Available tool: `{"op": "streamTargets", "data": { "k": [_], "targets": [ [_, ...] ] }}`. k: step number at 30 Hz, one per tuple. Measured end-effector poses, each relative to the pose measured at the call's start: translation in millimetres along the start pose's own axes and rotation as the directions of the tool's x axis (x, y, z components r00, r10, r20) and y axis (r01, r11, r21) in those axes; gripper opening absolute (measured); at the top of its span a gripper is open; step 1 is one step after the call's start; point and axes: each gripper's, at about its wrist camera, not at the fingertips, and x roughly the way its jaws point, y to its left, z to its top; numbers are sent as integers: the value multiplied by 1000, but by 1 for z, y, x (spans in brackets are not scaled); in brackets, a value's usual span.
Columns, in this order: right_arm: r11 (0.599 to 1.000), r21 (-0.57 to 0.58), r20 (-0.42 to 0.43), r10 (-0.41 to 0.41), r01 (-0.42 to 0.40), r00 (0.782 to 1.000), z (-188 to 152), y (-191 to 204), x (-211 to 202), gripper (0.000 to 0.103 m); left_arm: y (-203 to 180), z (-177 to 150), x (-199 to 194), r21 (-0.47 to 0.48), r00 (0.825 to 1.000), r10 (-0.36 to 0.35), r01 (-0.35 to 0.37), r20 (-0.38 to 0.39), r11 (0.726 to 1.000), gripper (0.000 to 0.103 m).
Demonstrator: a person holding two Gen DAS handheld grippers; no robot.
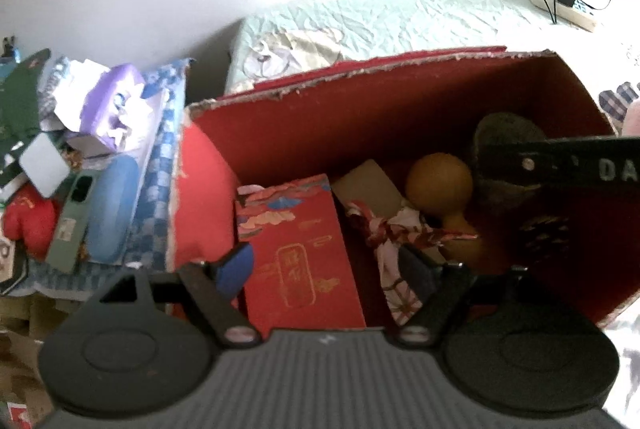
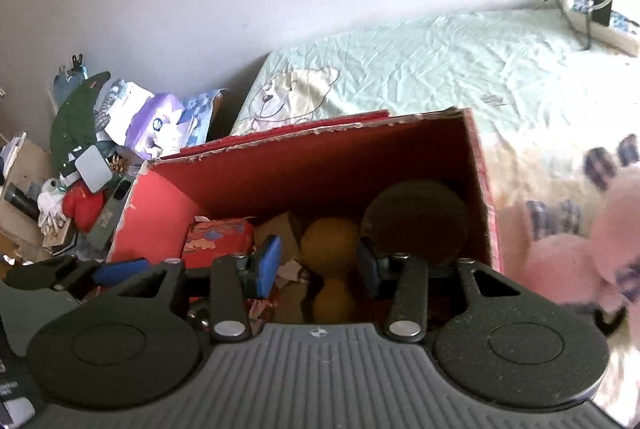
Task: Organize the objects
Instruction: 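Withdraw the right gripper up and back from the red box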
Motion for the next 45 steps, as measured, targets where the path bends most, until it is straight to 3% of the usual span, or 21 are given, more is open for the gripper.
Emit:
{"op": "streamTargets", "data": {
  "k": [9,21,29,32,34,39,45],
  "targets": [
    [999,-30,4,30,-30,1000,-20,-6,-42,47,-13,-11,-41,-85,999,47,-46,19,995,84],
    [990,-70,-25,121,-122,992,-58,-18,-83,53,-47,-56,-88,-193,998,68,-64,15,979,92],
    [995,-78,-69,58,-64,996,-82,-19,-78,54,-55,-86,-84,-253,996,83,-88,-30,964,96],
    [998,-56,-80,26,-30,996,-89,-19,-75,56,-56,-92,-78,-239,992,116,-126,-55,963,97],
    [999,-39,-85,1,-5,996,-93,-16,-72,62,-55,-96,-75,-217,991,120,-130,-60,967,97],
    [1000,1,-87,-30,30,996,-102,2,-66,62,-45,-104,-67,-170,992,69,-87,-109,982,96],
    [996,48,-69,-76,79,995,-112,22,-58,65,-27,-112,-62,-96,992,91,-99,-86,990,96]
  ]
}}
